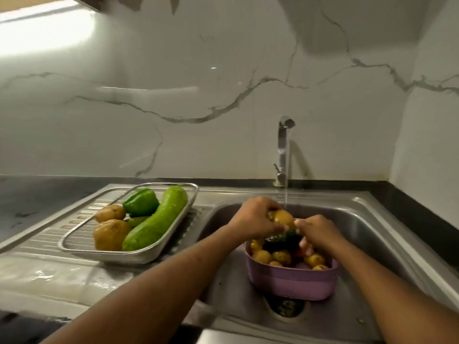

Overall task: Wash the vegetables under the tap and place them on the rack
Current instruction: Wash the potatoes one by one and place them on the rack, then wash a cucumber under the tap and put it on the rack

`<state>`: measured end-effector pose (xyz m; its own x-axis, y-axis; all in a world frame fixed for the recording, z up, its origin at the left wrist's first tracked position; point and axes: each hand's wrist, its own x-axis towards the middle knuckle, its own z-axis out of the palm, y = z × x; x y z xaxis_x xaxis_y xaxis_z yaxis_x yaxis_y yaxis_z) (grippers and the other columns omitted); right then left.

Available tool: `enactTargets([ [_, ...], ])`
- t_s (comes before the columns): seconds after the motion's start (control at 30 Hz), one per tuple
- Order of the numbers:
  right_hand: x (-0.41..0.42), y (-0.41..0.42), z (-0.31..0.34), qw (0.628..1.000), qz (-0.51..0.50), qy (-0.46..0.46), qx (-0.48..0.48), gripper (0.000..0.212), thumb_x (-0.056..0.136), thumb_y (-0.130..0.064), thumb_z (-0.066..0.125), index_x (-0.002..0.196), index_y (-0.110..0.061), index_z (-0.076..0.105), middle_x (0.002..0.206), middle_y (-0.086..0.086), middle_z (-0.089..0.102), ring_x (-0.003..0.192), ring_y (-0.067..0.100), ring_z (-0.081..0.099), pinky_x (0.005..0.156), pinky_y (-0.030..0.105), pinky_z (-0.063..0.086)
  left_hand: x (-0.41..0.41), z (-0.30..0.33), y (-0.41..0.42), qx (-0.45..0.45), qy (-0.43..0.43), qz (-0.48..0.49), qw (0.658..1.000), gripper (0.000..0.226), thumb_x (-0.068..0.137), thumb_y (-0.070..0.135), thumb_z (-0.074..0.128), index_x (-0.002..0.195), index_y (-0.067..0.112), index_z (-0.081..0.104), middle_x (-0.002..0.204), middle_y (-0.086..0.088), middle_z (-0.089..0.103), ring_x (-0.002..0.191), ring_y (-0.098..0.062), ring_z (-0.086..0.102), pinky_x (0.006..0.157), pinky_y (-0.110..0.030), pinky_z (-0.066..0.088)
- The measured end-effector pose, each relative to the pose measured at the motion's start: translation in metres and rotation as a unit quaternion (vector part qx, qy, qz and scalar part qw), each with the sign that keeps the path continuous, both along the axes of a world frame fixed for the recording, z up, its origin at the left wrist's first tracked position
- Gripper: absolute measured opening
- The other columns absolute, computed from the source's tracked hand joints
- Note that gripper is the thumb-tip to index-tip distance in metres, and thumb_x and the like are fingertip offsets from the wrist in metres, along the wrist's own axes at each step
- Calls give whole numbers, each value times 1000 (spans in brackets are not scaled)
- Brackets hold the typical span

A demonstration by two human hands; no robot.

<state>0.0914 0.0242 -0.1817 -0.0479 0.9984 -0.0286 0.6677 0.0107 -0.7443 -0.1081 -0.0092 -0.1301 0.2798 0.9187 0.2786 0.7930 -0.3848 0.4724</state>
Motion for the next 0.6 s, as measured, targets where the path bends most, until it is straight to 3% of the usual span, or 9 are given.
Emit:
enactTargets([
  [0.07, 3, 1, -3, 1000, 6, -12, 6, 27, 106, -32, 53, 94, -13, 69, 68, 5, 75, 55, 22, 73, 60, 34, 57, -19, 23, -5, 20, 15, 12, 1000, 57, 79, 40, 86, 131, 24, 67, 121, 4, 69, 106, -12, 63, 88, -28, 53],
  [0.13, 4, 3, -4, 1000, 6, -20, 5, 24, 105, -29, 57, 92, -12, 69, 69, 4, 75, 55, 20, 72, 54, 31, 53, -46, 47, -8, 35, 39, 33, 998, 58, 80, 36, 86, 133, 22, 66, 125, 3, 69, 109, -14, 63, 92, -28, 51],
  [0.37, 3, 5, -7, 999, 20, -38, -15, 16, 102, -26, 62, 93, -18, 72, 68, 2, 76, 58, 22, 73, 56, 33, 57, -192, 102, 1, 29, 55, 181, 981, 57, 81, 27, 86, 133, 22, 66, 129, -4, 66, 113, -21, 63, 97, -36, 52],
  [0.6, 3, 7, -5, 998, 18, -54, -37, 13, 102, -25, 63, 97, -19, 73, 69, 4, 76, 58, 22, 73, 52, 29, 54, -284, 97, 6, 19, 56, 291, 955, 46, 89, 13, 77, 133, 14, 67, 132, -10, 65, 117, -27, 61, 94, -34, 50],
])
